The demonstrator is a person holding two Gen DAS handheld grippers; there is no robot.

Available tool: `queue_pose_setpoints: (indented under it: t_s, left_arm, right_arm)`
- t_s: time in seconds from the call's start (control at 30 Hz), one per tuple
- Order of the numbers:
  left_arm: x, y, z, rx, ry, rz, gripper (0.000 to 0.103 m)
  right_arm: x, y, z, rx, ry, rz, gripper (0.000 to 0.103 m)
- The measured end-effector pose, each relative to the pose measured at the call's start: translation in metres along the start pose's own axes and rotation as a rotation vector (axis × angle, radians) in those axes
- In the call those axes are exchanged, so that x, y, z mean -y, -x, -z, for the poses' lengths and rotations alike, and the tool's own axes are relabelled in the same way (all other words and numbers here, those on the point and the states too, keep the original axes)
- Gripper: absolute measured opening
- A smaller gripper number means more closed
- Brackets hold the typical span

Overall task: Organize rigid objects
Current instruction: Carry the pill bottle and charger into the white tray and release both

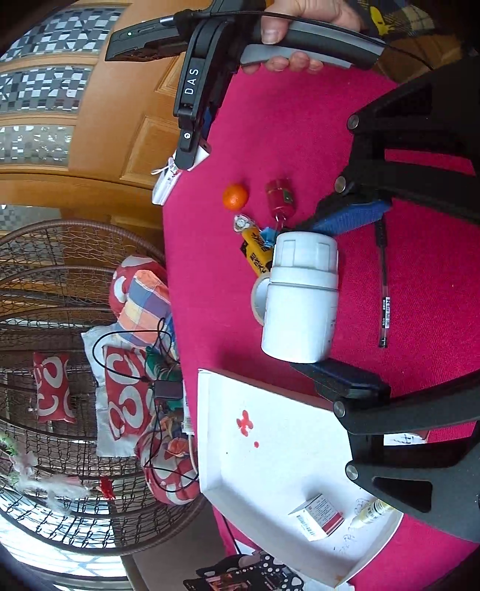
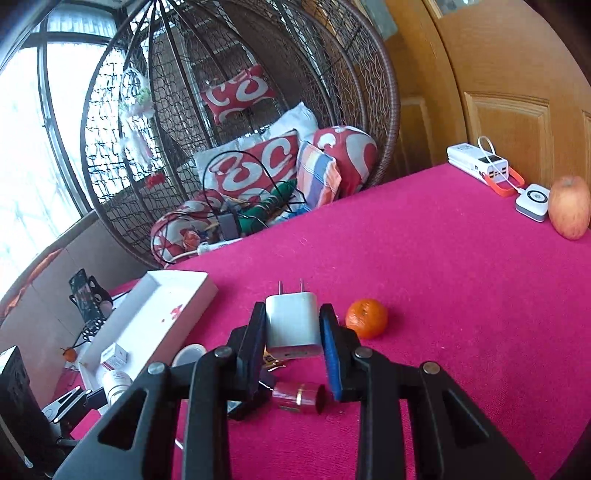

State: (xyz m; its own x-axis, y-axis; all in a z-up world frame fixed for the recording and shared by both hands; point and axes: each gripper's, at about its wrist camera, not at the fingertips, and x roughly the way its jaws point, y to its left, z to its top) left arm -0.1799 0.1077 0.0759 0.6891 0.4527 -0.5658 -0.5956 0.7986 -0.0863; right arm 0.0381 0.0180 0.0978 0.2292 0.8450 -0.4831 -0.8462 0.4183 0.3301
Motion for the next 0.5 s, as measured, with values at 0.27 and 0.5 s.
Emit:
queue_pose_setpoints:
  t_s: [0.27,0.5]
  left_arm:
    - [-0.005,0.017,-0.003,0.045,0.009,0.005,0.062]
    - [-0.013,0.024,-0.002,0.066,0.034,0.003,0.062]
  right_arm:
    - [-0.034,0.010,-0.002,0.021,0.068,-0.065,0.028]
    - [-0.048,0.006,0.004,0.000,0.096,-0.088,0.028]
